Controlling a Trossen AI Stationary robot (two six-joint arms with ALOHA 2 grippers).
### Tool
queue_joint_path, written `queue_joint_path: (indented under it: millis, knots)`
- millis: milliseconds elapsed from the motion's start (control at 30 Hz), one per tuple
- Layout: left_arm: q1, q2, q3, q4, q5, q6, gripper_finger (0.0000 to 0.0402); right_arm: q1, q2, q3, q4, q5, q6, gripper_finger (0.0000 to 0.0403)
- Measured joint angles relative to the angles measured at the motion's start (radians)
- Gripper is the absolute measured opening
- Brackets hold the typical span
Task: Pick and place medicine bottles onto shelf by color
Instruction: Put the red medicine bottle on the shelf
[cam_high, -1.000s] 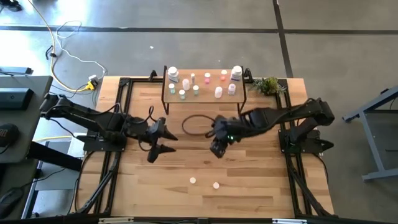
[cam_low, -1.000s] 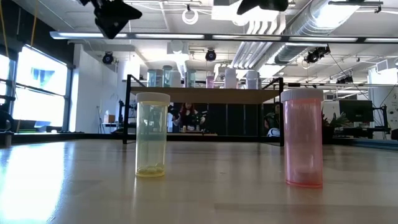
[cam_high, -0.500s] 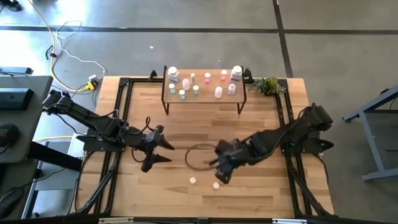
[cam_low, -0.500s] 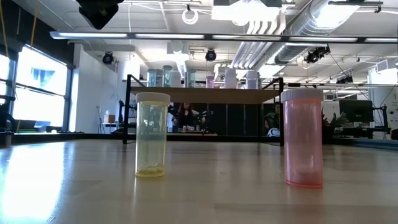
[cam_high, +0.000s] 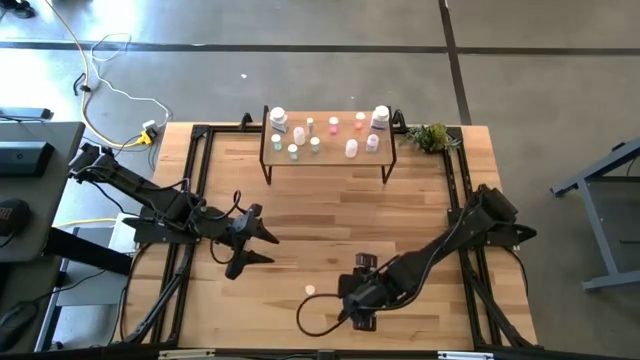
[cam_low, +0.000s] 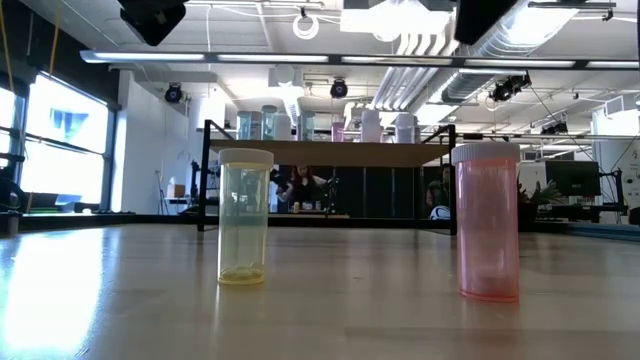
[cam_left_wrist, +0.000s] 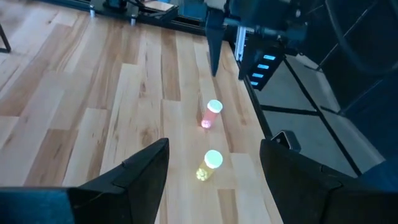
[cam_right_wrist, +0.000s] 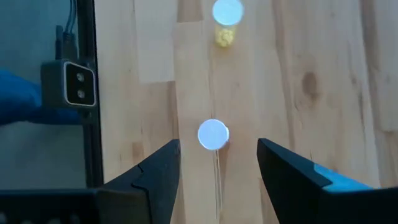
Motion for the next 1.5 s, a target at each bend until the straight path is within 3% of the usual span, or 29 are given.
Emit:
queue_joint_path:
  millis: [833,1167,1500]
  knots:
    - [0.0,0.0,0.0,-0.027,0.007,-0.02,0.0241,-0.004,0.178,0.0,0.061,-0.025,-0.03,0.0203]
    - [0.0,0.0,0.0,-0.027,0.006,-0.02,0.0241,-0.017,0.187,0.0,0.04,-0.044,0.014,0.0136]
    - [0.0,0.0,0.0,-0.033,0.005,-0.02,0.0241,-0.017,0.187,0.0,0.045,-0.044,0.022,0.0102]
